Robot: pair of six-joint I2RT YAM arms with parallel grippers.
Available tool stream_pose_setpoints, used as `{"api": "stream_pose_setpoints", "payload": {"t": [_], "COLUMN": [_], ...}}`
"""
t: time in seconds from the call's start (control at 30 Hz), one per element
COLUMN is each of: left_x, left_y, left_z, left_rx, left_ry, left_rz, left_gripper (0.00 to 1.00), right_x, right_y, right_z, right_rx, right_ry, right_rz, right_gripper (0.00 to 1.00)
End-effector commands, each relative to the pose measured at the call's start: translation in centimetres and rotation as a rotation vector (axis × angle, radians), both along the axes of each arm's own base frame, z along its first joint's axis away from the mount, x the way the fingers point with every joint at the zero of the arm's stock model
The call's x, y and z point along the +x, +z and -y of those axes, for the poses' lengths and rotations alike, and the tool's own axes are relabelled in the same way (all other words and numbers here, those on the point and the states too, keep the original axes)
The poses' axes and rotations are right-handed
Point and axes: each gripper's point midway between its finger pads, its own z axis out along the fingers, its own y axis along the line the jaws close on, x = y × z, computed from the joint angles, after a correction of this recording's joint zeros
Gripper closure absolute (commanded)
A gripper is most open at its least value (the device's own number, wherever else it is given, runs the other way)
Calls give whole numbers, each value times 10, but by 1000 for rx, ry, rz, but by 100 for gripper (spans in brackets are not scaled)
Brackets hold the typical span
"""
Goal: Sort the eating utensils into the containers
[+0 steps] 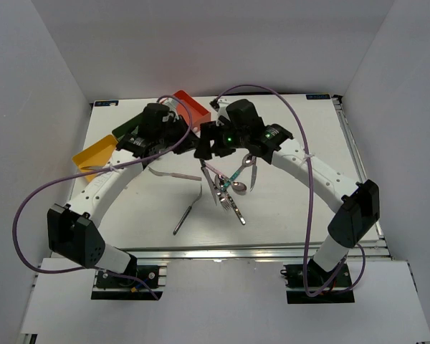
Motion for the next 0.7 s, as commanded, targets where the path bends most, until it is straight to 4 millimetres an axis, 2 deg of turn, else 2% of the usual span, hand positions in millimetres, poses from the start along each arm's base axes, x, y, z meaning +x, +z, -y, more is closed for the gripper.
{"api": "stream_pose_setpoints", "payload": {"t": [0.0, 0.03, 0.07, 0.1, 0.13, 0.17, 0.23, 0.27, 0.3, 0.37, 0.4, 0.5, 0.57, 0.6, 0.67], "left_x": [23, 31, 32, 40, 44, 49, 50, 54, 54, 59, 59, 61, 66, 66, 70], "left_y": [-6, -1, -7, -7, -16, 0, 3, 5, 6, -1, 1, -5, -9, -19, -24], "left_z": [-74, -95, -124, -174, -206, -231, -273, -290, -316, -346, -367, -409, -423, -432, -438], "left_rx": [208, 215, 239, 245, 310, 353, 427, 427, 418, 405, 397, 401, 378, 375, 355], "left_ry": [259, 330, 402, 532, 635, 720, 859, 913, 983, 1082, 1140, 1277, 1338, 1361, 1394], "left_rz": [-37, -47, -102, -135, -175, -162, -170, -176, -186, -216, -219, -254, -246, -267, -271], "left_gripper": [100, 100, 100, 100, 100, 100, 100, 100, 100, 100, 100, 100, 100, 100, 100], "right_x": [15, 18, 25, 28, 29, 34, 32, 34, 33, 28, 25, 14, 5, 3, -2], "right_y": [36, 35, 34, 32, 30, 32, 24, 23, 18, 14, 10, -3, -9, -10, -14], "right_z": [8, 14, 27, 35, 43, 56, 70, 78, 84, 92, 95, 100, 102, 102, 104], "right_rx": [60, 54, 47, 43, 34, 35, 9, -1, -18, -39, -49, -63, -56, -55, -57], "right_ry": [-64, -87, -121, -144, -160, -190, -211, -229, -241, -249, -251, -248, -238, -234, -228], "right_rz": [89, 84, 78, 70, 56, 54, 28, 23, 12, -1, -8, -44, -67, -73, -83], "right_gripper": [11, 11, 11, 11, 11, 11, 11, 11, 11, 11, 11, 11, 11, 11, 11]}}
